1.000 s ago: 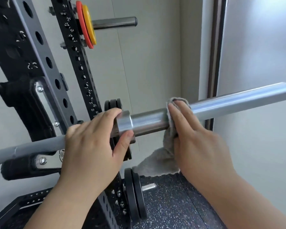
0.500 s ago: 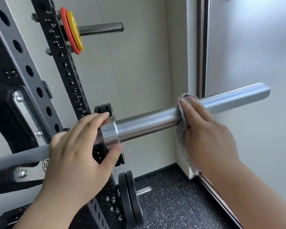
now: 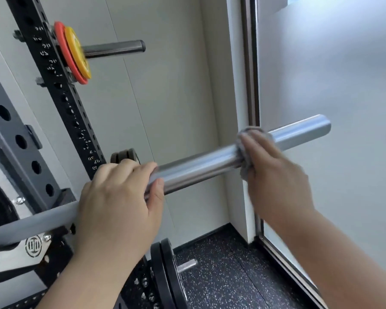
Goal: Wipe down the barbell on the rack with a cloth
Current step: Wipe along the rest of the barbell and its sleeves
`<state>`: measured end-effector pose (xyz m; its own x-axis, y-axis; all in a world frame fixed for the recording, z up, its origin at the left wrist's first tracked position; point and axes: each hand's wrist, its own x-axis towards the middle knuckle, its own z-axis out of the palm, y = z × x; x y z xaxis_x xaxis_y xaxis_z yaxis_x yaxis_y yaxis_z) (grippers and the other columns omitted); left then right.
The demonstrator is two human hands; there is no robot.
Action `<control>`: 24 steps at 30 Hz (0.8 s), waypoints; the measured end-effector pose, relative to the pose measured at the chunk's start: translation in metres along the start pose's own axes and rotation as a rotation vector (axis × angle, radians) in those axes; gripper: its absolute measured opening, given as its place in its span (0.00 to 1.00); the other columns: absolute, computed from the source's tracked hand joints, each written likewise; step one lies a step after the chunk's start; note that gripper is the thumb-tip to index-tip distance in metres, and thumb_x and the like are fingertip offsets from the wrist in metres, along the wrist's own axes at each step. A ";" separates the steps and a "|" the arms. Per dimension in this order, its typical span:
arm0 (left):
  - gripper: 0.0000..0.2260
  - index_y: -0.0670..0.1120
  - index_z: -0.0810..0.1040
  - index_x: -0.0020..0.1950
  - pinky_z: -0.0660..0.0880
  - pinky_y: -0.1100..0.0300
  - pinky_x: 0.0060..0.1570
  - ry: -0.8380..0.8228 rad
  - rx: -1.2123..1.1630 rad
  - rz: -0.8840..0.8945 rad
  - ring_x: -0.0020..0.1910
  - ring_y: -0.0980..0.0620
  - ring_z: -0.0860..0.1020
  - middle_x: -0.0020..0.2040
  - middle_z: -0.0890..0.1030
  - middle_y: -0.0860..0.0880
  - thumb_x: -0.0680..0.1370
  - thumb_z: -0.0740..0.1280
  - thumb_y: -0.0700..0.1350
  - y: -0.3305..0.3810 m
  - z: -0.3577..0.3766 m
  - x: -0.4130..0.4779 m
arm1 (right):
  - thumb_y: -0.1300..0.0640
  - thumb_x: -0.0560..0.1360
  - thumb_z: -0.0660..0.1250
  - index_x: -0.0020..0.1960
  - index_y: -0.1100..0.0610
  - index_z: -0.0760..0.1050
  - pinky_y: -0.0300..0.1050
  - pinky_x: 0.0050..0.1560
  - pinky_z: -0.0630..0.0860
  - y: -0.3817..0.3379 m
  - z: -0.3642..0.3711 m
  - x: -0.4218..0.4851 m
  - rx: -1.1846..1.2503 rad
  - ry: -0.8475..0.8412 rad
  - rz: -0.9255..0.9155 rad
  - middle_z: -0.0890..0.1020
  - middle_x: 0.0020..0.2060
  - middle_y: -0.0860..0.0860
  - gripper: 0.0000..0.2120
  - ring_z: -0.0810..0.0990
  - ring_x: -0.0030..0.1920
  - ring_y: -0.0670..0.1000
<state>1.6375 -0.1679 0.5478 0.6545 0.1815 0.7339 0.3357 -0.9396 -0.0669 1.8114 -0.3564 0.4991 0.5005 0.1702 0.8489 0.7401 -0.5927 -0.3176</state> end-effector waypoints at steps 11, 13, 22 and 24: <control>0.20 0.54 0.83 0.55 0.72 0.49 0.44 -0.119 0.193 0.019 0.40 0.45 0.81 0.41 0.83 0.54 0.83 0.51 0.55 0.015 0.003 0.028 | 0.53 0.77 0.62 0.77 0.43 0.67 0.47 0.32 0.77 0.026 0.004 -0.001 -0.033 -0.018 -0.014 0.65 0.78 0.34 0.28 0.83 0.36 0.60; 0.21 0.52 0.83 0.54 0.71 0.48 0.47 -0.150 0.210 0.005 0.39 0.45 0.81 0.39 0.83 0.54 0.83 0.51 0.56 0.022 0.002 0.023 | 0.52 0.79 0.64 0.74 0.43 0.69 0.48 0.37 0.77 0.037 0.002 0.008 0.004 -0.004 0.050 0.67 0.76 0.33 0.23 0.84 0.44 0.59; 0.23 0.52 0.76 0.51 0.70 0.54 0.35 -0.119 0.092 0.025 0.38 0.44 0.81 0.40 0.82 0.50 0.84 0.42 0.55 0.067 0.016 0.056 | 0.58 0.77 0.62 0.76 0.53 0.72 0.47 0.28 0.79 -0.014 0.022 -0.007 0.025 -0.046 -0.327 0.73 0.75 0.45 0.27 0.86 0.45 0.49; 0.23 0.50 0.74 0.42 0.64 0.56 0.30 -0.102 0.148 0.042 0.31 0.44 0.76 0.33 0.77 0.50 0.84 0.43 0.55 0.067 0.024 0.053 | 0.59 0.78 0.65 0.76 0.49 0.72 0.48 0.33 0.81 0.029 0.014 0.002 0.018 -0.001 -0.131 0.71 0.76 0.40 0.27 0.86 0.42 0.54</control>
<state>1.7112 -0.2140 0.5661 0.7330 0.1787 0.6564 0.3974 -0.8956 -0.2000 1.8400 -0.3624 0.4858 0.3991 0.2462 0.8832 0.8074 -0.5509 -0.2113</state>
